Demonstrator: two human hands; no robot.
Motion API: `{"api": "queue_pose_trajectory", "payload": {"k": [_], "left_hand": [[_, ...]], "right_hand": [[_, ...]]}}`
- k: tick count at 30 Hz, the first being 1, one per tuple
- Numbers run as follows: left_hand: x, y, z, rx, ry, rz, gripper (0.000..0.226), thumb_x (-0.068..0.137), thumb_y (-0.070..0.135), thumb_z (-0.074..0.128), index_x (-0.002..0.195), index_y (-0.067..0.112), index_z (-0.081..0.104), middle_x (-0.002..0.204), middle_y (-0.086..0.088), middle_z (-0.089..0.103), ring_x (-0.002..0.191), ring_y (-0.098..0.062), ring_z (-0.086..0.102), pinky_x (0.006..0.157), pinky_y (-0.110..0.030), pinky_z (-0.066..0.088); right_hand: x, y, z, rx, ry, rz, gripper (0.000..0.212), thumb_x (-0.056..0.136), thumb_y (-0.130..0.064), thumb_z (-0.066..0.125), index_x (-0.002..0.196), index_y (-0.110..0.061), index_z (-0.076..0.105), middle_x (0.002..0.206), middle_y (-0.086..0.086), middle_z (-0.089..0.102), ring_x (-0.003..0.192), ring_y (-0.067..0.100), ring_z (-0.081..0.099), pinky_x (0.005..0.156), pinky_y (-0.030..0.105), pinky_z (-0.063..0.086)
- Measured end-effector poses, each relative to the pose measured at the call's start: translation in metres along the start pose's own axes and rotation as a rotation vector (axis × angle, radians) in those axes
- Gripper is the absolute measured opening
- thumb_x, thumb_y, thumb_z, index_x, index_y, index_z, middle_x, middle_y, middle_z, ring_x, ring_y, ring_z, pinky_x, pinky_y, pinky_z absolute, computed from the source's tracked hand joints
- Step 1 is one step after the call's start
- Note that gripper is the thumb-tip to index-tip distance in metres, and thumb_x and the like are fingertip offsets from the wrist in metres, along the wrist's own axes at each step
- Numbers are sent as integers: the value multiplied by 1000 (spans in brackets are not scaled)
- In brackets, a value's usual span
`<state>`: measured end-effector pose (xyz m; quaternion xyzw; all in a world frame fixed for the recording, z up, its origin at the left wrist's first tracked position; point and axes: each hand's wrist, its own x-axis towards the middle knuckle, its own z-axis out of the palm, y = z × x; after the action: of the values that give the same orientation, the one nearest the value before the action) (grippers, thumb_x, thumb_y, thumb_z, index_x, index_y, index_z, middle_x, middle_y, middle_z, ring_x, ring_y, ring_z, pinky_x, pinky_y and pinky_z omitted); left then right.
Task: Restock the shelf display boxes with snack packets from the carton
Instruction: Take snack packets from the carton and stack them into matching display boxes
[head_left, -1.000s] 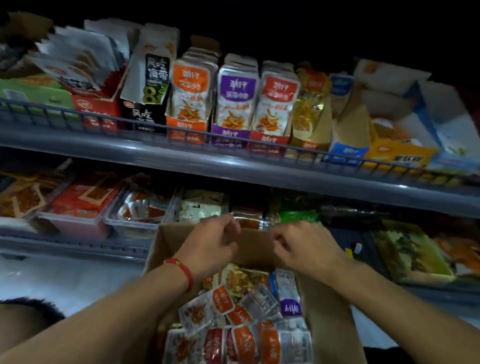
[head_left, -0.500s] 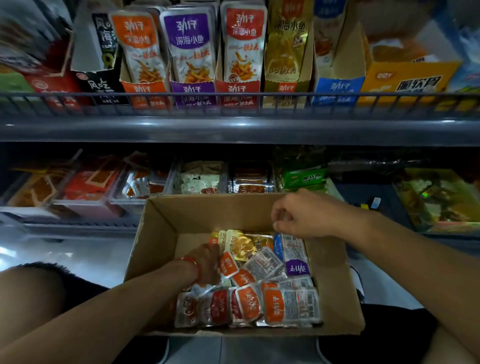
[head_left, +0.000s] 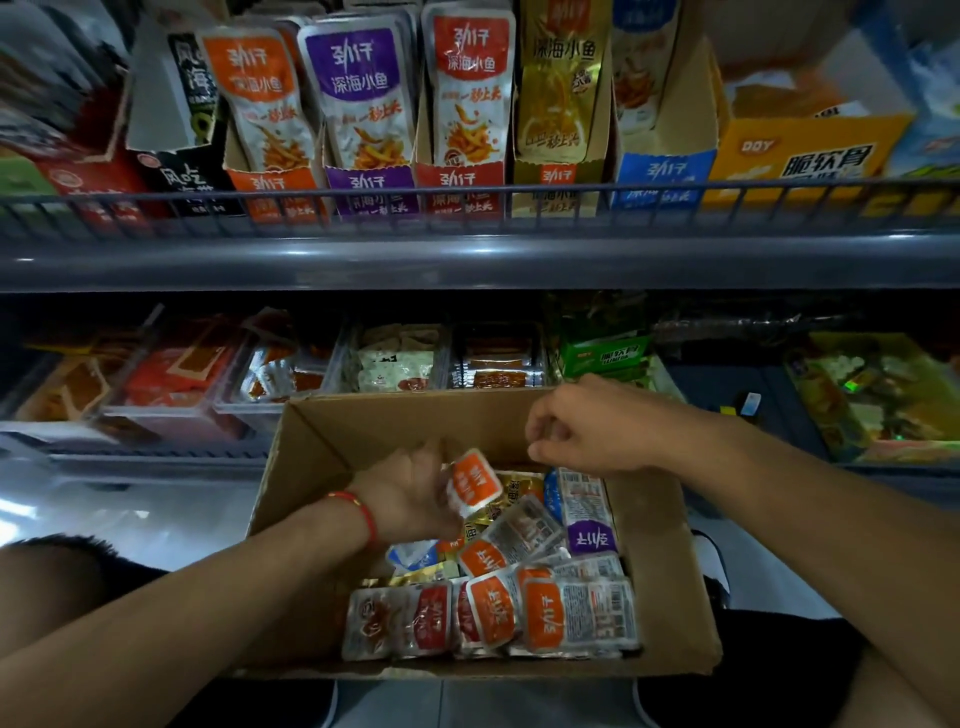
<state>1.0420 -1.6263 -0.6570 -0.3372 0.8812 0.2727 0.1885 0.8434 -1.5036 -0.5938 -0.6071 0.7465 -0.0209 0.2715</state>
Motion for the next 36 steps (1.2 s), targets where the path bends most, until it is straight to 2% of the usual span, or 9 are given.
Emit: {"api": "queue_pose_trajectory", "payload": {"k": [2,4,8,11,15,21,26,32,36], "left_hand": [[-9,7,-14,-61,126,106,73,72,38,86,129,29,42,107,12,56,91,-3,57,66,-13,47],[-21,14,-27,-97,258,239,74,70,41,87,129,31,42,111,16,50,94,0,53,67,-10,46],[-35,21,-50,-204,452,337,68,71,41,86,124,34,43,118,16,51,102,-4,57,79,-22,58],[-43,14,-73,-357,412,286,43,79,34,82,113,29,57,109,12,66,95,-8,67,72,-23,59],[-50,-1,-91,-786,289,223,16,85,12,76,100,11,71,92,-4,78,88,-16,75,72,-28,62],[-58,-13,-108,-936,421,283,15,88,12,73,103,12,74,90,-2,79,86,-14,76,73,-30,62],[-63,-25,-124,-1176,550,282,22,88,14,74,109,8,71,90,-11,78,86,-23,77,77,-38,61],[-59,-41,-140,-1185,930,277,10,94,11,66,99,19,67,85,-12,75,75,-19,70,70,-38,59],[-59,-51,-146,-1137,1015,189,21,92,12,65,104,28,57,86,-8,72,75,-23,68,75,-46,61]], "right_hand": [[1,-4,1,56,14,-4,32,97,-51,59,118,-27,67,101,-12,69,88,5,66,80,30,56],[3,-9,4,247,19,-21,32,96,-49,61,119,-27,66,98,-13,72,81,6,70,76,30,60],[2,-19,0,653,129,-64,20,98,-22,64,118,-20,65,98,-4,75,80,12,75,71,28,60],[-1,-22,-10,703,251,-79,15,99,-17,63,114,-15,66,96,1,76,78,18,76,71,34,62],[-6,-22,-17,748,344,-81,16,97,-18,65,113,-14,68,95,1,78,78,22,76,71,36,60],[-8,-53,-19,868,472,-93,22,98,-14,63,118,-10,68,96,4,78,78,25,75,69,31,60],[-2,-85,-32,934,634,-68,19,96,-19,66,114,-15,70,94,3,79,81,23,76,75,35,59],[23,-126,-95,500,952,-242,7,99,-27,65,102,-32,69,93,-10,76,90,6,72,71,17,56],[43,-152,-152,7,1119,-312,23,101,-40,59,114,-24,69,106,-1,73,97,15,69,79,31,55]]}}
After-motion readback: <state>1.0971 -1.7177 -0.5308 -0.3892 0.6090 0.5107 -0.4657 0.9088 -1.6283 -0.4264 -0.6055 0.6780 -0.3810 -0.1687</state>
